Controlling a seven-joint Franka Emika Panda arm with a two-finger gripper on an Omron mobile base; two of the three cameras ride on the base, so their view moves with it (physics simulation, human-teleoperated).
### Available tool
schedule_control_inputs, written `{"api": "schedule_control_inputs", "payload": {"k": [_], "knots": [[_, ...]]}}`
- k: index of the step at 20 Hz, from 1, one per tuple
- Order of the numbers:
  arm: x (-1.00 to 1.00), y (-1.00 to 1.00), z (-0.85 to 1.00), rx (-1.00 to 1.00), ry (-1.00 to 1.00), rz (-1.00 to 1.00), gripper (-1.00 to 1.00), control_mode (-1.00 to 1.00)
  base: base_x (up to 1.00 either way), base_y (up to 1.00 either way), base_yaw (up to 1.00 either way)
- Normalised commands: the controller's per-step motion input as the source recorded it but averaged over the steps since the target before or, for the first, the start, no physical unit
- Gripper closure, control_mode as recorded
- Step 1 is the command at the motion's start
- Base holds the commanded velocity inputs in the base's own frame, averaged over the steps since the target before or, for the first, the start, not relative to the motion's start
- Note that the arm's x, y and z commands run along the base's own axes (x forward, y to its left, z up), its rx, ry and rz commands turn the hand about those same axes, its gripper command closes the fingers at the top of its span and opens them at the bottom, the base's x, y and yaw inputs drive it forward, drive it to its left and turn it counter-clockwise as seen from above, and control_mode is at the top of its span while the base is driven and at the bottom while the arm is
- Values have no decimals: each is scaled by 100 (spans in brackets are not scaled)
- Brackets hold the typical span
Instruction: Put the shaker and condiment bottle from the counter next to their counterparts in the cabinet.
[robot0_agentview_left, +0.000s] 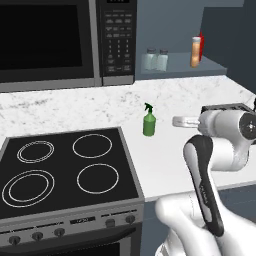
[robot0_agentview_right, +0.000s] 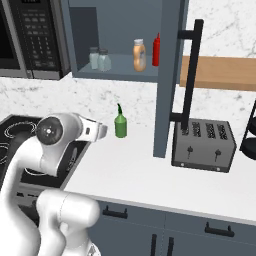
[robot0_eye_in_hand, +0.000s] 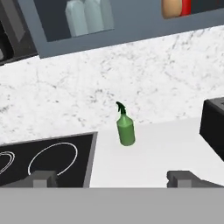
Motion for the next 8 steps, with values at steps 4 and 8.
{"api": "schedule_control_inputs", "payload": {"k": [4, 8], "knots": [[-100, 0, -99, -1, -22, -7, -100, -100, 0, 0, 0], [-66, 0, -62, -3, -6, -2, -100, -100, 0, 0, 0]]}}
